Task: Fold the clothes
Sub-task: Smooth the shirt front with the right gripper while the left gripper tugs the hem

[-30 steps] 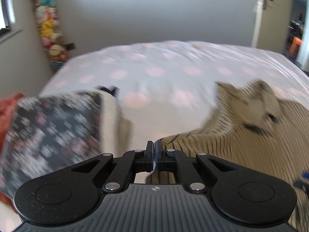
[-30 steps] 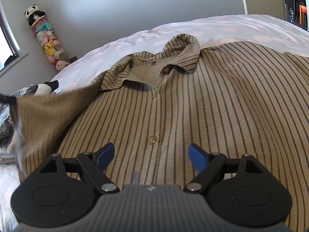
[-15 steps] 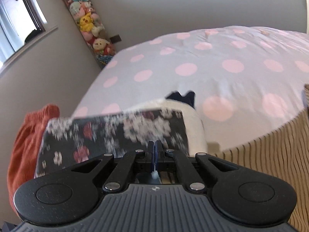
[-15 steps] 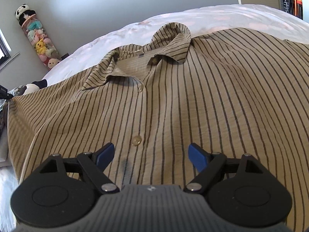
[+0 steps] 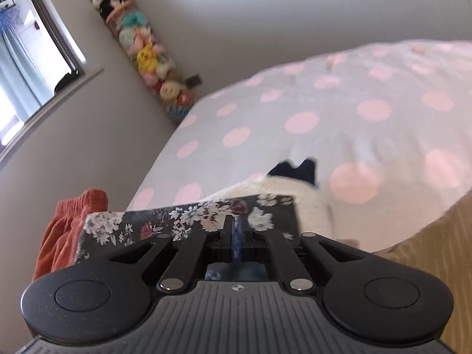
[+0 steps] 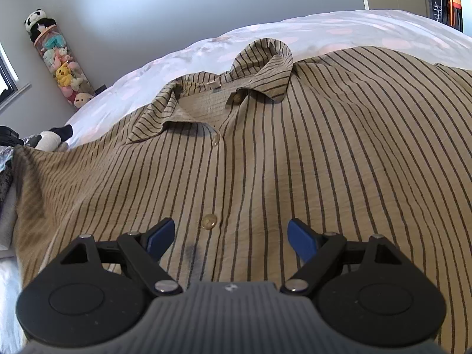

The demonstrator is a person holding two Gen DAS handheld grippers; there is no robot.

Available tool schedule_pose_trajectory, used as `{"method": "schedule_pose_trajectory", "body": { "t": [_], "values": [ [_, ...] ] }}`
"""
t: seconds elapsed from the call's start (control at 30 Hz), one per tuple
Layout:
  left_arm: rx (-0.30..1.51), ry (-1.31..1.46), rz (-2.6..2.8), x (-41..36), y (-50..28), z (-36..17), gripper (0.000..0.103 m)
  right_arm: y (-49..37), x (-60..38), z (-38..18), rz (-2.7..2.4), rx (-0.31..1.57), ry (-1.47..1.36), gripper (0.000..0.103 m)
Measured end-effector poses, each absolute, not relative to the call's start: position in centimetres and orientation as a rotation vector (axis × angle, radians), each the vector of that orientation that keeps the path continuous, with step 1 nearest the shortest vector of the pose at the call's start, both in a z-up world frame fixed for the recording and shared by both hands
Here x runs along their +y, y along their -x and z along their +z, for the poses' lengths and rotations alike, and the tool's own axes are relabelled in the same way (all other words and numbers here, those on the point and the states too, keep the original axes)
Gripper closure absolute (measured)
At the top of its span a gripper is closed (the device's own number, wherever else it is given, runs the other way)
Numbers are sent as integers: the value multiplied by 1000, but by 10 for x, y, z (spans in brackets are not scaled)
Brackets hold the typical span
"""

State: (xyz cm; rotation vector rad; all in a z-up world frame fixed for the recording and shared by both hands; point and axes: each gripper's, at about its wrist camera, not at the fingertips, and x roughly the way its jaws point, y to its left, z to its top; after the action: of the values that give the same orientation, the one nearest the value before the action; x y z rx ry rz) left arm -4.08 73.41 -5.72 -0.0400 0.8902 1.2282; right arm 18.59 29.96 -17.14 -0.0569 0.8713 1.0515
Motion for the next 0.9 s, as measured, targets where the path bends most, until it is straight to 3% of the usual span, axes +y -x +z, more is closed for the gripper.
{"method": "schedule_pose_trajectory", "body": {
  "t": [0.2,0.4,0.53,0.73,0.9],
  "values": [
    [864,132,1049,647,38,-53,87,-201,283,-159,1008,868,-40,18],
    [950,196,834,538,29,-96,82,-234,235,-134,901,909,-220,18],
    [962,294,760,493,25,-120,82,-279,206,-122,902,943,-317,30],
    [955,292,734,483,10,-127,82,-372,192,-94,931,784,-33,34],
    [938,307,778,502,4,-150,81,-448,207,-91,854,797,115,36]
  ]
}}
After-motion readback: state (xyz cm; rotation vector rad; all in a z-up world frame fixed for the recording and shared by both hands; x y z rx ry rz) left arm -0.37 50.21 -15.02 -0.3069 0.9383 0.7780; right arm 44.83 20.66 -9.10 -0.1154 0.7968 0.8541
